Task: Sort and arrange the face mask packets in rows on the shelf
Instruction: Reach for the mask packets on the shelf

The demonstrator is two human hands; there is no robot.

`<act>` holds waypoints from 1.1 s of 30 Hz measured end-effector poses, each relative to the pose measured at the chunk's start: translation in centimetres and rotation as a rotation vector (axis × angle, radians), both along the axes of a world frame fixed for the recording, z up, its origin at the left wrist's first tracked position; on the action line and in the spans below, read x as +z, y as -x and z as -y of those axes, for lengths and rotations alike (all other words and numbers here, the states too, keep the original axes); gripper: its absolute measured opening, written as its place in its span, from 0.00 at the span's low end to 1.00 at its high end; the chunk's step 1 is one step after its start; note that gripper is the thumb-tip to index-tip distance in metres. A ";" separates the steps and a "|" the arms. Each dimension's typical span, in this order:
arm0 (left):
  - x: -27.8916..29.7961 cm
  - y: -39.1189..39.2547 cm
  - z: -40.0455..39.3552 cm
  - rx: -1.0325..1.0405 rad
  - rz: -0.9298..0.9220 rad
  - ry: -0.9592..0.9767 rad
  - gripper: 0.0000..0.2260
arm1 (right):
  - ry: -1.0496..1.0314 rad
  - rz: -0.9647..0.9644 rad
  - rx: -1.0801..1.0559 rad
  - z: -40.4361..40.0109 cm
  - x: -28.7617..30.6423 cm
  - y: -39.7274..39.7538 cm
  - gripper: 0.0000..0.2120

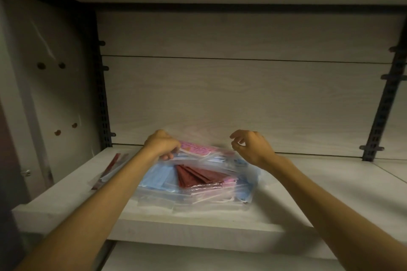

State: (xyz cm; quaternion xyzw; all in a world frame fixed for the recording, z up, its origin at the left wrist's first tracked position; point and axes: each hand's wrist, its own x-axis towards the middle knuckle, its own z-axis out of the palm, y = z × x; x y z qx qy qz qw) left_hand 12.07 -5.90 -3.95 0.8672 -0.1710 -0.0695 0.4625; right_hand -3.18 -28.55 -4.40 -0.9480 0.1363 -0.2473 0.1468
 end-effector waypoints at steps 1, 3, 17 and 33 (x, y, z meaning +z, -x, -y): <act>0.0 0.1 0.1 -0.001 -0.017 0.017 0.11 | -0.017 -0.009 0.000 0.0 -0.2 -0.2 0.14; 0.1 0.4 0.5 0.008 0.000 0.001 0.20 | -0.031 -0.016 0.003 0.1 -0.7 -0.5 0.14; 0.3 -0.3 -2.4 0.085 -0.220 0.536 0.14 | -0.169 -0.191 0.087 -0.3 -1.0 -0.8 0.14; 0.7 -0.2 -4.4 -0.121 -0.364 0.266 0.17 | -0.253 -0.426 -0.205 -2.0 0.6 -0.6 0.43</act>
